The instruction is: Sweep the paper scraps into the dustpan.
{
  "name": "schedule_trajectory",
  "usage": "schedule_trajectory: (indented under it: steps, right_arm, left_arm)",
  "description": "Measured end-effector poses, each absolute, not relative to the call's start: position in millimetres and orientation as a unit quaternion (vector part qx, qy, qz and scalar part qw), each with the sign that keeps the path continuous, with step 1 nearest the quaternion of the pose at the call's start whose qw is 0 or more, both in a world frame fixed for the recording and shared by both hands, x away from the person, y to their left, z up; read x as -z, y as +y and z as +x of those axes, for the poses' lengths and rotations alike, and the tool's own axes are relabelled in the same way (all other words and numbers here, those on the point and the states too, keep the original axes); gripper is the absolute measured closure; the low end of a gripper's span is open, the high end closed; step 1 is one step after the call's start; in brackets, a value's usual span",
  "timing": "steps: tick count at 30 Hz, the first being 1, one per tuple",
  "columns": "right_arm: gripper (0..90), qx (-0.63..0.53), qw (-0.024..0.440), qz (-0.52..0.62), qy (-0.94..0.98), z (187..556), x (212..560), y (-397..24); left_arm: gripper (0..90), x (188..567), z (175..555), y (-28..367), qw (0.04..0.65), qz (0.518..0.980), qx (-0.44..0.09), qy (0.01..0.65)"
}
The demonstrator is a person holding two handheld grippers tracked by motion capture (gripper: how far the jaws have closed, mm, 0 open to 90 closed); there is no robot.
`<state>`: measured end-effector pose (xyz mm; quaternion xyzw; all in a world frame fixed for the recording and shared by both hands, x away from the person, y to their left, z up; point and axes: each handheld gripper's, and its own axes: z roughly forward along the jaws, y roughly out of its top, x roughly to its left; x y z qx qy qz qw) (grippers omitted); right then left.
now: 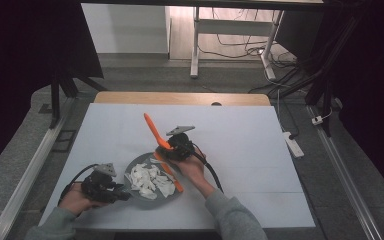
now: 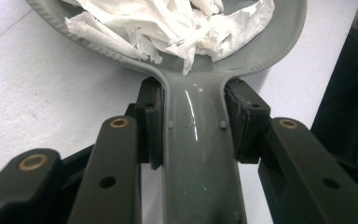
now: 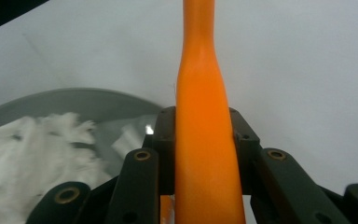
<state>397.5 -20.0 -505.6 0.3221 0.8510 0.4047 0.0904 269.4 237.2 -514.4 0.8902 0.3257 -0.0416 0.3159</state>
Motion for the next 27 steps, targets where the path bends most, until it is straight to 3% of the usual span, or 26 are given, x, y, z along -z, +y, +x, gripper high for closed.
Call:
schedule_trajectory:
  steps: [8, 15, 27]
  right_arm:
    - [70.3, -0.441, 0.045, 0.271, 0.854, 359.7, 488.5, 1.9]
    - [70.3, -0.471, 0.070, 0.264, 0.839, 356.0, 463.0, -9.7]
    - [70.3, -0.475, 0.078, 0.290, 0.827, 363.2, 461.4, -33.1]
  left_arm:
    - [60.8, 515.2, 269.4, 237.0, 0.316, 0.890, 0.041, 0.328]
    - [60.8, 515.8, 269.6, 237.4, 0.317, 0.889, 0.042, 0.327]
    - [60.8, 517.7, 270.0, 237.1, 0.321, 0.887, 0.042, 0.329]
